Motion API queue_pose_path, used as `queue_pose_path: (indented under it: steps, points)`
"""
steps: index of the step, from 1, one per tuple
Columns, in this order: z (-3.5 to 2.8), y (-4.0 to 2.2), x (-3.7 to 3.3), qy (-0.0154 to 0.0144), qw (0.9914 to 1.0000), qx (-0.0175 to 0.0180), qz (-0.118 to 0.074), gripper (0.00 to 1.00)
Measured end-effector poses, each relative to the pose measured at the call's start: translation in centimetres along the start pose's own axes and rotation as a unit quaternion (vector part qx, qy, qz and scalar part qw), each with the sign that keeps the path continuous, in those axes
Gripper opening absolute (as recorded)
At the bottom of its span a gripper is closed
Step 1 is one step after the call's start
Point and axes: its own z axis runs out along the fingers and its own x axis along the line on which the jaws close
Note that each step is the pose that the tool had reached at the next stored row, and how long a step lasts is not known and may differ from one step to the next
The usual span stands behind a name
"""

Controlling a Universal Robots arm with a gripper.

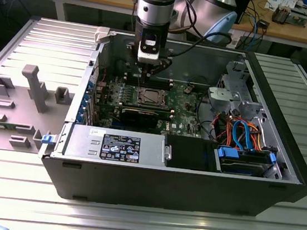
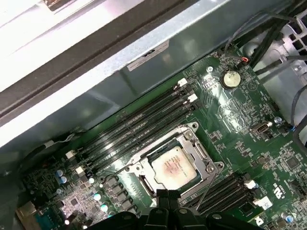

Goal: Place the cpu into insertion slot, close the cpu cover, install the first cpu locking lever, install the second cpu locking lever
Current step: 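Install the first cpu locking lever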

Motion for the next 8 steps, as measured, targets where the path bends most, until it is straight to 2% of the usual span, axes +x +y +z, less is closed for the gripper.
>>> queue_pose_path:
  steps: [1,2,8]
  points:
    - [-0.01,-0.77,1.19,0.0047,0.99949,-0.0077,-0.031,0.11]
    - [0.02,-0.77,1.19,0.0048,0.99828,-0.0080,-0.058,0.11]
    - [0.06,-0.82,1.16,0.0049,0.99618,-0.0084,-0.087,0.11]
